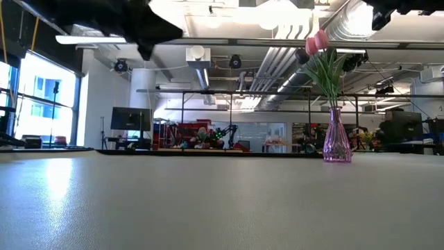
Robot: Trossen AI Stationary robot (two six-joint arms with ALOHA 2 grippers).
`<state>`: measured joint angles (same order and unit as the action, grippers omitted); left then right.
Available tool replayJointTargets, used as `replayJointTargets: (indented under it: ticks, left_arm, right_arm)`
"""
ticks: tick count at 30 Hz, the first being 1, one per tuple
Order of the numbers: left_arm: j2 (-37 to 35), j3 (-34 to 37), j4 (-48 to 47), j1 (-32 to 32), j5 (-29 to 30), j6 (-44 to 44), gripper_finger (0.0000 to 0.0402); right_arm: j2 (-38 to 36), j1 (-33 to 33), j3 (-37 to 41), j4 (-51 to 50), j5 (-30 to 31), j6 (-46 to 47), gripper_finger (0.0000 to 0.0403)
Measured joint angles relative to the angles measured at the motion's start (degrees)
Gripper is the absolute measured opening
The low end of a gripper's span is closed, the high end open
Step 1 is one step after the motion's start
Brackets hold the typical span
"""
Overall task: Sort flowers into vase by color
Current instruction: Return to Home Position
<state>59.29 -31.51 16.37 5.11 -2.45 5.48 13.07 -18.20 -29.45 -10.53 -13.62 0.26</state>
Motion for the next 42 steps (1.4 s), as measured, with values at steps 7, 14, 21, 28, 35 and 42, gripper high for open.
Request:
replayJointTargets:
  ticks: [7, 14, 21, 28, 35, 42]
  left_arm:
    - [-13.8, 8.3, 1.4, 2.5, 0.1, 2.4, 0.0]
    - [-17.9, 18.0, 12.1, 1.2, 2.9, 5.7, 0.0]
    - [-23.0, 18.7, 10.6, 2.4, 4.5, 0.1, 0.0]
    - [-31.6, 18.7, 0.7, 4.8, 2.7, -0.1, 0.0]
    - [-34.2, 18.7, -4.9, 5.0, 1.6, -2.6, 0.0]
    - [-34.9, 23.7, -0.7, 5.1, 2.3, -1.6, 0.0]
  right_arm:
    - [-1.2, 0.0, 0.0, -1.9, 0.1, 5.7, 0.0]
    - [0.2, 0.0, 0.0, -2.0, 1.1, 1.5, 0.0]
    - [0.4, 0.0, -0.1, -2.3, 4.6, 2.2, 0.0]
    - [-3.8, -0.1, -4.5, -13.7, 4.6, 1.0, 0.0]
    - [-7.8, -0.1, -2.1, -15.5, 6.6, 5.3, 0.0]
    - [-8.3, -0.1, 9.4, -0.5, 6.0, 11.5, 0.0]
